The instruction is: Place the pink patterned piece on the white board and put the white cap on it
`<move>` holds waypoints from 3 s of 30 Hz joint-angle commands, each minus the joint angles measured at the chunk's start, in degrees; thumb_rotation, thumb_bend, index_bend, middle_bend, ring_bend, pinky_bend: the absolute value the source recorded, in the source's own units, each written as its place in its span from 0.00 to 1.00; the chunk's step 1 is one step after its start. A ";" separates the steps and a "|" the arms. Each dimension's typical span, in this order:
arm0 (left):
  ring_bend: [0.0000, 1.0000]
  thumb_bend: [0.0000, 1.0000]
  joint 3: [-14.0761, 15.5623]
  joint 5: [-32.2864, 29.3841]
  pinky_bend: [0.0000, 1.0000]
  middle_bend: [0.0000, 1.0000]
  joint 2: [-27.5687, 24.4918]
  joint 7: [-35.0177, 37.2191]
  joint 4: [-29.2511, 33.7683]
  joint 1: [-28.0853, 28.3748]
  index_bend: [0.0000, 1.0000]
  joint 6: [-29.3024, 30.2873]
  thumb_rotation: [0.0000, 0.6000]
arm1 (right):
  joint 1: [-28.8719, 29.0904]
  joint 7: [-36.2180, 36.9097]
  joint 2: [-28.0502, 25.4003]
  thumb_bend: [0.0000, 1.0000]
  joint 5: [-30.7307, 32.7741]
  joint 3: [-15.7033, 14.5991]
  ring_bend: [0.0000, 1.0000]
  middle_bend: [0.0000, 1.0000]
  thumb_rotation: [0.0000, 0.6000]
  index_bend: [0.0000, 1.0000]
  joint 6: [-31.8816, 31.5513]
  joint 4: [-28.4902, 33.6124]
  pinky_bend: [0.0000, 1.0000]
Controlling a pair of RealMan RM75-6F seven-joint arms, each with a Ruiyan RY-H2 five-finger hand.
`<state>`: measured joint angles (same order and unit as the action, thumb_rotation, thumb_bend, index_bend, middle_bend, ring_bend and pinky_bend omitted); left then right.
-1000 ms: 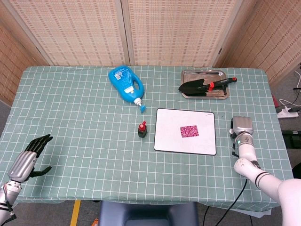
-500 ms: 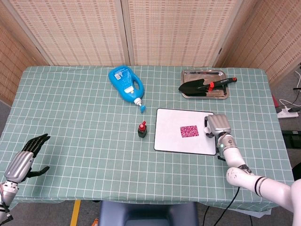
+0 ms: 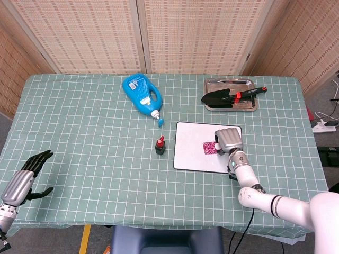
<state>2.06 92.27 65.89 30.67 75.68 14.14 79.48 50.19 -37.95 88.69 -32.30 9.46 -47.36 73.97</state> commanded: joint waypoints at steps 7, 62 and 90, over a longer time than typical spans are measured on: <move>0.00 0.18 0.01 0.00 0.00 0.00 -0.06 0.22 0.04 0.02 0.00 -0.11 1.00 | 1.29 -0.51 1.69 0.25 1.74 -1.02 0.73 0.76 1.00 0.54 1.14 -3.01 0.66; 0.00 0.18 -1.76 -2.25 0.00 0.00 2.25 -11.66 -0.02 -2.16 0.00 2.49 1.00 | -39.12 61.40 -6.63 0.00 -42.94 -7.93 0.00 0.00 1.00 0.04 -36.89 -26.64 0.01; 0.00 0.18 -4.07 -3.11 0.00 0.00 9.14 -17.31 -9.05 -2.36 0.00 5.11 1.00 | -40.82 64.10 -5.49 0.00 -47.16 -3.67 0.00 0.00 0.31 0.00 -36.91 -28.73 0.00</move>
<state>-1.87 89.10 74.84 13.45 66.81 11.85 84.42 9.43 26.46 83.30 -79.37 5.67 -84.42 45.00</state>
